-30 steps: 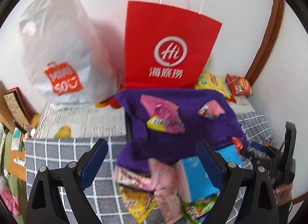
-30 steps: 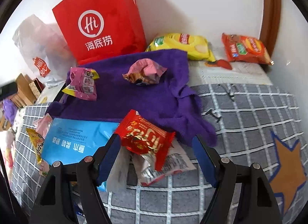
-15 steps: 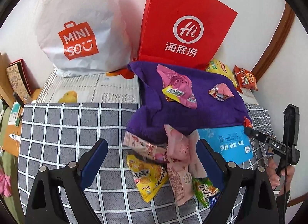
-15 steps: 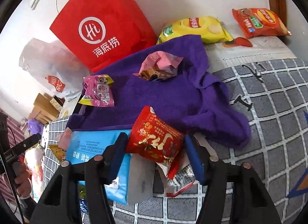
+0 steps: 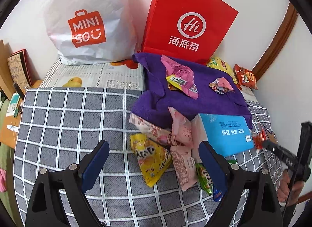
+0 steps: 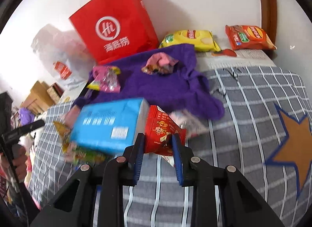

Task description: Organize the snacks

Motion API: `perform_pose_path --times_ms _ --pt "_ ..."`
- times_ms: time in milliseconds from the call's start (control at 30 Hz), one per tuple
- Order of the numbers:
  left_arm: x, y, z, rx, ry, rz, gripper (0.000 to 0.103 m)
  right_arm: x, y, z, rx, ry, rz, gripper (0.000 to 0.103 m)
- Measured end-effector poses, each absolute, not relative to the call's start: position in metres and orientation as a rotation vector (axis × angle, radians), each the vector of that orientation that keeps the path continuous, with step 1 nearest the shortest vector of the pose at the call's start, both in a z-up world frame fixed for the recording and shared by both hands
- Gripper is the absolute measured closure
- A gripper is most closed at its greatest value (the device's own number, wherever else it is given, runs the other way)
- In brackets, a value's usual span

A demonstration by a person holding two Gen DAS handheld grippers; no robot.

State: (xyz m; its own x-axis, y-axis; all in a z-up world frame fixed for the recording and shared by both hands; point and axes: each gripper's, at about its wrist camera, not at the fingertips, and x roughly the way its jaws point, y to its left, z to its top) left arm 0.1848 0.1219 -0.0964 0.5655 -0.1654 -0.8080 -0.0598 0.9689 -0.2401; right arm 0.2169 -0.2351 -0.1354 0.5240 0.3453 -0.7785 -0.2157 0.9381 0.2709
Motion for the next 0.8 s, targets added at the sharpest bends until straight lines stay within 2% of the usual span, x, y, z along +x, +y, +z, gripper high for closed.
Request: perform_pose_path --times_ms 133,167,233,300,367,400,500,700,767,800 --pt "0.18 0.121 -0.099 -0.256 0.976 -0.068 0.01 0.189 -0.226 -0.146 0.026 0.998 0.305 0.073" --pt "0.18 0.12 -0.1 -0.26 0.978 -0.072 0.01 0.186 -0.223 -0.15 0.01 1.007 0.301 0.067" --pt "0.179 0.119 -0.101 -0.265 0.982 -0.077 0.01 0.182 -0.217 -0.159 -0.017 1.024 0.3 0.063" --pt "0.176 0.116 -0.102 -0.261 0.983 -0.084 0.01 0.178 -0.211 -0.162 -0.046 1.026 0.308 0.054" --pt "0.173 0.115 -0.102 -0.249 0.981 -0.089 0.01 0.172 -0.208 -0.161 -0.075 0.998 0.315 0.032" --pt "0.172 0.116 -0.102 -0.244 0.981 -0.089 0.01 0.168 -0.207 -0.16 -0.096 0.975 0.319 0.03" --pt "0.17 0.119 -0.105 -0.258 0.986 -0.085 0.01 0.166 -0.206 -0.16 -0.133 0.965 0.3 0.03" --pt "0.17 0.122 -0.114 -0.274 1.005 -0.075 0.01 0.186 -0.211 -0.183 -0.034 1.021 0.241 0.03" --pt "0.169 0.124 -0.116 -0.274 1.005 -0.068 0.01 0.192 -0.211 -0.194 0.008 1.04 0.225 0.031" --pt "0.169 0.126 -0.117 -0.274 1.005 -0.062 0.01 0.19 -0.21 -0.194 0.006 1.008 0.211 0.036"
